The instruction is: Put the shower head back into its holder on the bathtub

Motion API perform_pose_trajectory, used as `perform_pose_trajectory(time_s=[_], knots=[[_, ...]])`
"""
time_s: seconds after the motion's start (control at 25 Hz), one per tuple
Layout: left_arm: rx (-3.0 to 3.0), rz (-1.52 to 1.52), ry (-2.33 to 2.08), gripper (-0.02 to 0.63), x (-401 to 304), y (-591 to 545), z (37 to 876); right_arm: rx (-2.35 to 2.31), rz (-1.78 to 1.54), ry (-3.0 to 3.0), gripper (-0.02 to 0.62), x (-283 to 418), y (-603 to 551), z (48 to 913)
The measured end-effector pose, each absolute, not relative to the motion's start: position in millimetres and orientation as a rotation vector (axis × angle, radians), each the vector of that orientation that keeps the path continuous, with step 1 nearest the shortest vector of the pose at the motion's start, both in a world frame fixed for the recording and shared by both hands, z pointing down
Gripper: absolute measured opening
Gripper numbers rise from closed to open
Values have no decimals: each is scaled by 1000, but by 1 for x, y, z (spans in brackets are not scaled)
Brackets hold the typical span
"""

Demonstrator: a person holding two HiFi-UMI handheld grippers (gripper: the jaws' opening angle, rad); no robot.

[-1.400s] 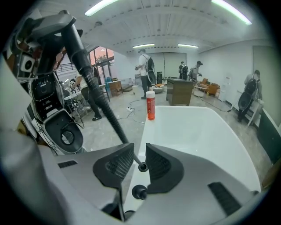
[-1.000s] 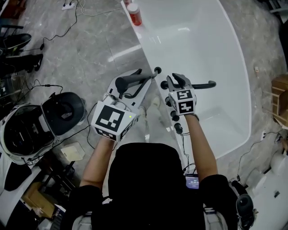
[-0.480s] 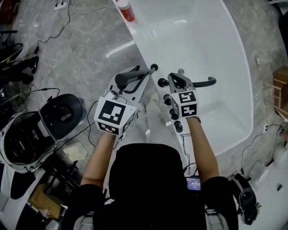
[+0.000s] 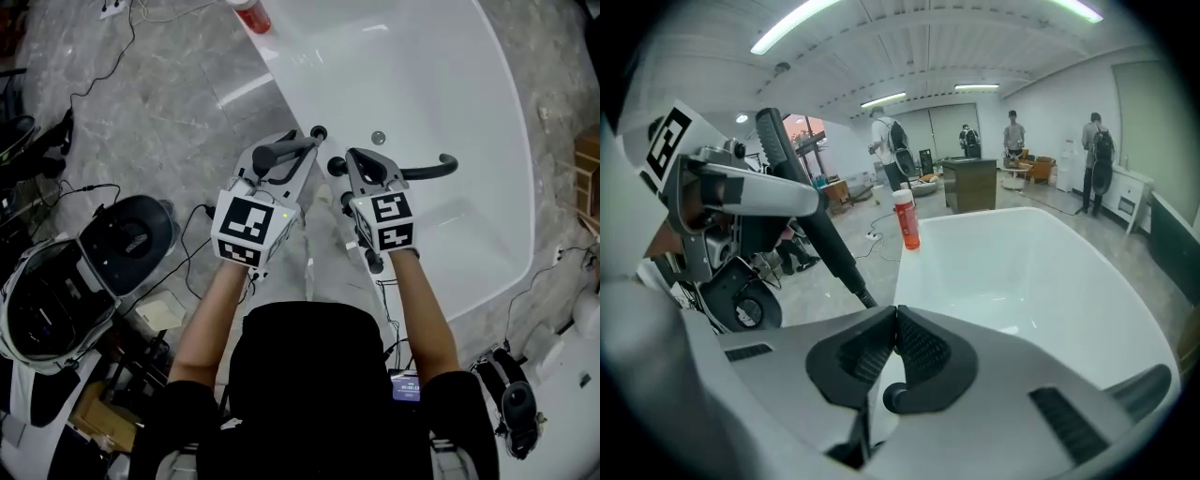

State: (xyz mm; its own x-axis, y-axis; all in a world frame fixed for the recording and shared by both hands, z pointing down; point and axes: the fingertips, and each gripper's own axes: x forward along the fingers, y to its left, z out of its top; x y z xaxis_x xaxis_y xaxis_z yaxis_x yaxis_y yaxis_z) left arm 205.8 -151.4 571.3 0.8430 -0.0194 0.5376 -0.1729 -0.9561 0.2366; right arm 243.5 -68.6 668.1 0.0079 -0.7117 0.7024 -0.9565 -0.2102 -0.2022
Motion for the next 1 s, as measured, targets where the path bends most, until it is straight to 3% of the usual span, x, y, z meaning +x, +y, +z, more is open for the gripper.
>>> perform_pose_trajectory(time_s=[1.0], knots=[[2710, 965, -120, 143, 226, -144, 716, 2023, 1184, -1632, 23, 252, -76, 698]])
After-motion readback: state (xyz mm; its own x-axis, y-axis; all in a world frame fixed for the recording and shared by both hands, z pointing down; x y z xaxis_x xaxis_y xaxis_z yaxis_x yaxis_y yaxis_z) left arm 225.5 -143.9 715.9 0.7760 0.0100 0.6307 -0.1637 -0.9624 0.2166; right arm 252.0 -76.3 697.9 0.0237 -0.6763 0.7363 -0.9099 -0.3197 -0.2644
